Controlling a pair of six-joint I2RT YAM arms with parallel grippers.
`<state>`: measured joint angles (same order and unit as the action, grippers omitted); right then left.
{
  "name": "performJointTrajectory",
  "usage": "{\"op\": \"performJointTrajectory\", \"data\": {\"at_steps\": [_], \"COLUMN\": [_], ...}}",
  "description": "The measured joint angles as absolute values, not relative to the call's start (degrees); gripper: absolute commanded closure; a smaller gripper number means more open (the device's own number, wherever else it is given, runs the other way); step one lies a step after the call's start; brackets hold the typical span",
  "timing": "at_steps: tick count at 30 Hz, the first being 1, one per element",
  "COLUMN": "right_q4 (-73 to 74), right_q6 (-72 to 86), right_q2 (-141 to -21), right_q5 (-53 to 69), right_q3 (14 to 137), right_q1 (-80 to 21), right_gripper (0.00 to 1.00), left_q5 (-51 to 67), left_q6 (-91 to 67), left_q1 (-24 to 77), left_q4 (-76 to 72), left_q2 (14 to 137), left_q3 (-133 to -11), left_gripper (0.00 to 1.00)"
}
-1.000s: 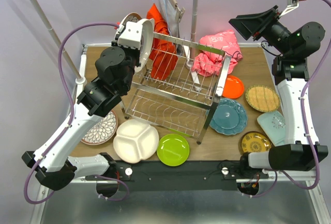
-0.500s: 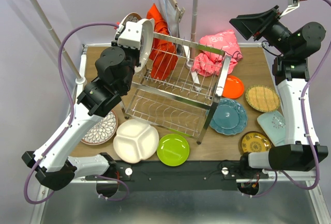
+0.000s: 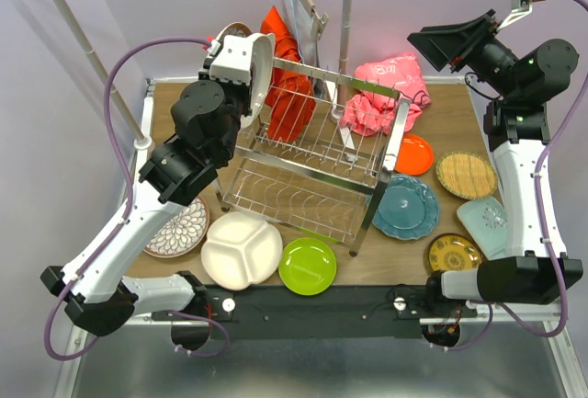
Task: Load the plates into the dish rack
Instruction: Insert the plate into the dish rack
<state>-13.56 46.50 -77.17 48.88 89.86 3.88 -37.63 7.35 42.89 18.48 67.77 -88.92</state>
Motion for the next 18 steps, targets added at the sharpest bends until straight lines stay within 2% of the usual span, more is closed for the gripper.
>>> {"op": "performJointTrajectory", "data": {"at_steps": [14,18], "right_q4": [-13.5,-13.5], "right_q6": [46.5,46.5], "right_q2": [-77.1,-77.1], "right_q5": [48.9,48.9], "right_q3": [89.7,89.5], "right_q1": [3.9,4.1], "right_gripper": [0.0,0.0], "left_q5": [-38.4,-38.7], "left_q6": [7.0,7.0], "left_q1": [43.3,43.6], "left_q4": [17.3,17.2], "left_q2": [68.7,68.7], "left_q3": [-91.2,-91.9], "left_gripper": [0.48,0.4]}}
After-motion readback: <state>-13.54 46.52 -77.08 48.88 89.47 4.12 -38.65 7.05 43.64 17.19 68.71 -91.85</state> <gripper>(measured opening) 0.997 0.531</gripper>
